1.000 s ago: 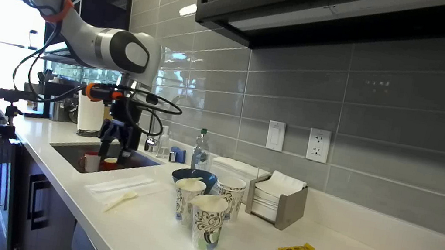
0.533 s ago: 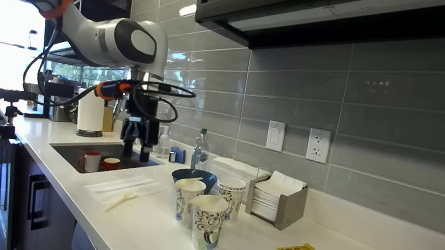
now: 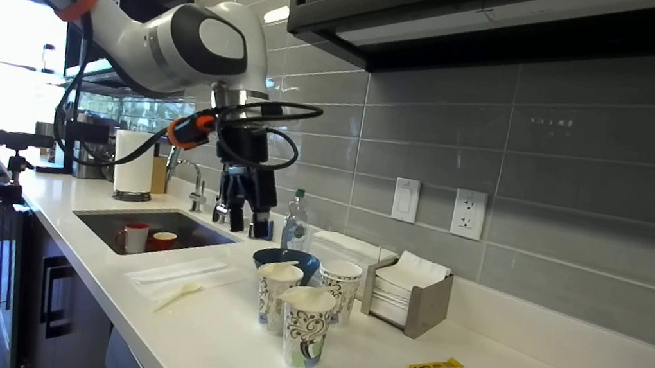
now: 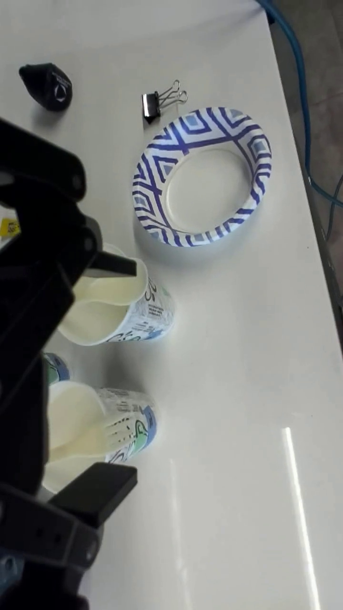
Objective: Pick up the plastic spoon from the paper cup on the right and put it on the kitchen counter, pick up the plastic spoon from the paper cup on the left and put it on the paper cup on the right, pick up the plastic spoon on the kitchen counter and put it on the paper cup to the left
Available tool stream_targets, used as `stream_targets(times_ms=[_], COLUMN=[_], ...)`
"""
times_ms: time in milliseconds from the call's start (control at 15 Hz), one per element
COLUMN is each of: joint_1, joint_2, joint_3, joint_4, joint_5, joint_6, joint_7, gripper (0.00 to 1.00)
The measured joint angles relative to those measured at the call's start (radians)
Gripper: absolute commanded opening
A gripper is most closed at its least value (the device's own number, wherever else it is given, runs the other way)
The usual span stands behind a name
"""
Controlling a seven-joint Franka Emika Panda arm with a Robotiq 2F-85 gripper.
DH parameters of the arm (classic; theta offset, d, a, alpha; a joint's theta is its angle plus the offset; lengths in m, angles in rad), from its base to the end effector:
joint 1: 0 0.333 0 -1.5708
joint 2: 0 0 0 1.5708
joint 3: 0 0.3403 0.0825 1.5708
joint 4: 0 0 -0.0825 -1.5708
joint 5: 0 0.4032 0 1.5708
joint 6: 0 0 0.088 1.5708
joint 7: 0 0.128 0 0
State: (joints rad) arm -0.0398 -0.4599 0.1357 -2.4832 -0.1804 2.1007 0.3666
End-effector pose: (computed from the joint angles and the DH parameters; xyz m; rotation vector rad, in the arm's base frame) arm 0.4191 0.0297 0.4516 2.9247 -0.2884 0.1740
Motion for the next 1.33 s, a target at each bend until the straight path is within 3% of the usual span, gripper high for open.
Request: stream_targets(times_ms=[333, 733, 1333], joint_1=[-0.004, -0.006, -0.004], joint_2=[0.006, 0.044, 0.139], joint_3=[-0.011, -0.061, -0.144], joint_4=[-0.005, -0.006, 0.001], joint_5=[-0.001, -0.029, -0.042], joint_6=[-0.002, 0.029, 0.176], joint_7=[-0.013, -0.229, -0.473], gripper=[1.00, 1.00, 1.00])
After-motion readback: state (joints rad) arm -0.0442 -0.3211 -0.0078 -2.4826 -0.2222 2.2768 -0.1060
